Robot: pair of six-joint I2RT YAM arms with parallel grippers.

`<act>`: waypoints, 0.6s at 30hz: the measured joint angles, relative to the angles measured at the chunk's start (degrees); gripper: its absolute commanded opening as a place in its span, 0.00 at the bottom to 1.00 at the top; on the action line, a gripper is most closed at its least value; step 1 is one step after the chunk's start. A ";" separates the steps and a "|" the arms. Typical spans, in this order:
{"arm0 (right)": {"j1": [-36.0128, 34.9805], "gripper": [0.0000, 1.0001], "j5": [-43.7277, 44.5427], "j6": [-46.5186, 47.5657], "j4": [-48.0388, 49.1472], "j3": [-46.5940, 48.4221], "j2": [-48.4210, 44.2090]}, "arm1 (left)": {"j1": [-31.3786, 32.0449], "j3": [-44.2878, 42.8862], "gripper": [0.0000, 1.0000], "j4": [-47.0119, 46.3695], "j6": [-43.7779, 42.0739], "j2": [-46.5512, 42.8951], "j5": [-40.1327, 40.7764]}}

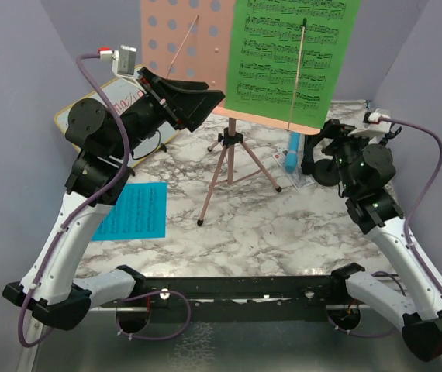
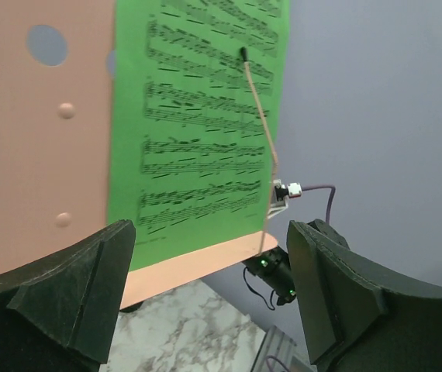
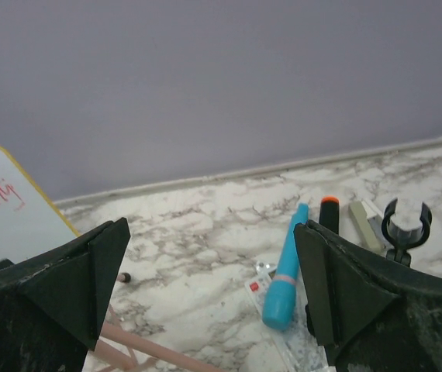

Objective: Pack up the instrument practice props
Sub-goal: Pick up the sheet music from the music stand.

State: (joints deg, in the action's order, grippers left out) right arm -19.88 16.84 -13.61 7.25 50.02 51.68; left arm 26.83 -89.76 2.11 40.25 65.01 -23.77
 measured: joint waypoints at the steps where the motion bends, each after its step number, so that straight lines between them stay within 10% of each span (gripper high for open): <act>1: 0.02 0.96 -0.26 0.11 -0.96 1.66 -0.17 | 1.14 -0.66 0.85 -0.26 -0.02 0.46 0.37; 18: 0.02 0.95 -6.88 4.50 -15.85 25.27 -4.15 | 22.93 -7.34 0.74 -1.88 -8.76 12.90 16.37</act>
State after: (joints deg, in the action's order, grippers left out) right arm -19.86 9.96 -9.10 -8.60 75.29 47.53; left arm 49.76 -97.10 0.23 31.48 77.91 -7.40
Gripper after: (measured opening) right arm 0.949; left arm 0.767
